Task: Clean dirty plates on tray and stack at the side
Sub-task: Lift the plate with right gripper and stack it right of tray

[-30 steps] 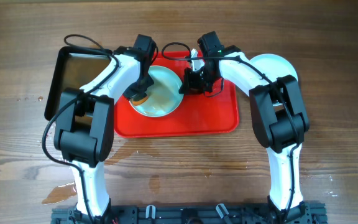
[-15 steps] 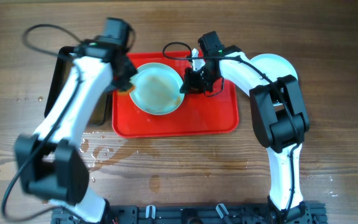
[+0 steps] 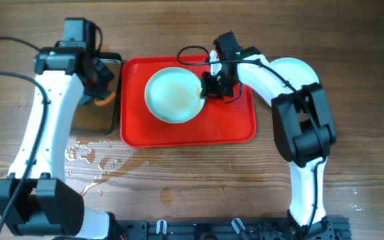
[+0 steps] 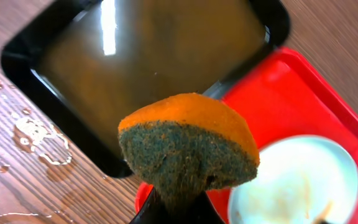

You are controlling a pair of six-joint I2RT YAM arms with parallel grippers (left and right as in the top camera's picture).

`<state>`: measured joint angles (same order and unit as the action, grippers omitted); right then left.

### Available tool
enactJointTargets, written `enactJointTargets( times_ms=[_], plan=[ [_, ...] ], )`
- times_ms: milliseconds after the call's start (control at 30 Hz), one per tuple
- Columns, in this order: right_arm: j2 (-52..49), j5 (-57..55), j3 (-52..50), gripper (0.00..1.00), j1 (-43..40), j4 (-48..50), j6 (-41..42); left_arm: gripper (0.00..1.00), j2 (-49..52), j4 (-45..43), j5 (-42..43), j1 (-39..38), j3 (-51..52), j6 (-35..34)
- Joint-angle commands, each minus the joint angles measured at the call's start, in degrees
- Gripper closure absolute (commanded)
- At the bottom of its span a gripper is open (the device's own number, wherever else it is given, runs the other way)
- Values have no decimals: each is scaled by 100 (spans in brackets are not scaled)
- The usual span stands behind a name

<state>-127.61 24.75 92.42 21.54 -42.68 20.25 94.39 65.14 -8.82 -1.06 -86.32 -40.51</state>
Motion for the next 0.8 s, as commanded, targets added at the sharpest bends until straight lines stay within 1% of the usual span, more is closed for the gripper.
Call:
enactJointTargets(
  times_ms=[0, 67, 167, 267, 367, 467, 533, 633, 767],
  plan=[
    [769, -1279, -39, 96, -13, -22, -79, 96, -52, -13, -109, 247, -26, 136],
    [1132, -2227, -39, 95, 81, -74, -129, 96, -52, -20, -127, 310, -26, 133],
    [1558, -3550, -39, 95, 321, -118, -420, 96, -52, -68, -173, 321, -2, 133],
    [1893, -5123, -39, 96, 789, -131, -640, 96, 13, -127, -173, 321, 2, 133],
    [1965, -5895, -39, 96, 1222, -76, -737, 96, 103, -146, -243, 323, 2, 133],
    [1961, -6384, -39, 96, 1655, 278, -1012, 96, 138, -151, -472, 385, 2, 133],
    [1961, -7141, -39, 96, 1926, 708, -1292, 96, 138, -177, -472, 501, 2, 133],
    [1961, -8183, -39, 96, 2236, 1515, -2041, 96, 138, -192, -472, 678, 2, 133],
    [1961, -8974, -39, 96, 2570, 2166, -2643, 96, 138, -234, -472, 774, 2, 133]
  ],
)
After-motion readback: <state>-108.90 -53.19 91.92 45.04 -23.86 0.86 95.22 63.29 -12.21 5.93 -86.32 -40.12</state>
